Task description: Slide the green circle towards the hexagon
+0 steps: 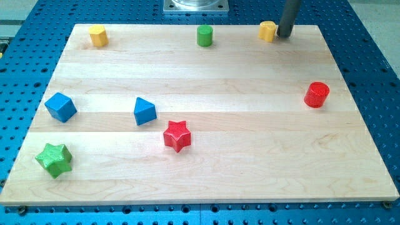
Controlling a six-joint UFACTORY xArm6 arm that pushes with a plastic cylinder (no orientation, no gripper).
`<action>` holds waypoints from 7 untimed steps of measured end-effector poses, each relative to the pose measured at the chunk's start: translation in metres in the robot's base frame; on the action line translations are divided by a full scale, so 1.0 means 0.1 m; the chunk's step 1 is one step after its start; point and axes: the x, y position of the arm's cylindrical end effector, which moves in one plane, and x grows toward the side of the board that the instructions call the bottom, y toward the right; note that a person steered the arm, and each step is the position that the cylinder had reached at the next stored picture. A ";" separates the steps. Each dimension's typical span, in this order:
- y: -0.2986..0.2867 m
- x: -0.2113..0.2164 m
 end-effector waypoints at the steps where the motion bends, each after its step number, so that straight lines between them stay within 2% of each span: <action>1: -0.02 -0.05; 3: -0.05 -0.04; 4: -0.06 0.11; 5: -0.25 0.73; 7: -1.36 0.62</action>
